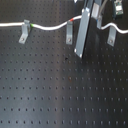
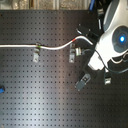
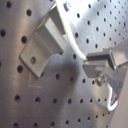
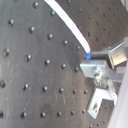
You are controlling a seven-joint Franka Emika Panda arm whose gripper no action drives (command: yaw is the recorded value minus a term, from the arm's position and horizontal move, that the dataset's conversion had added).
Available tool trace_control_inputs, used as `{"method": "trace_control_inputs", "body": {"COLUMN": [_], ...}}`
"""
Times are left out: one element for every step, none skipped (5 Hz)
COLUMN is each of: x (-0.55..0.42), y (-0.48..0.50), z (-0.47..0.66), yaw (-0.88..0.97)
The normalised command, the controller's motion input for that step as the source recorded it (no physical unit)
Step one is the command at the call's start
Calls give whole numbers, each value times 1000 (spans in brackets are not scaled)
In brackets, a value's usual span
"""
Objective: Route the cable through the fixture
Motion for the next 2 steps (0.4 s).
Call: {"method": "trace_control_inputs", "body": {"x": [149, 187], "y": [207, 175], "z": [346, 345], "yaw": [0, 0]}}
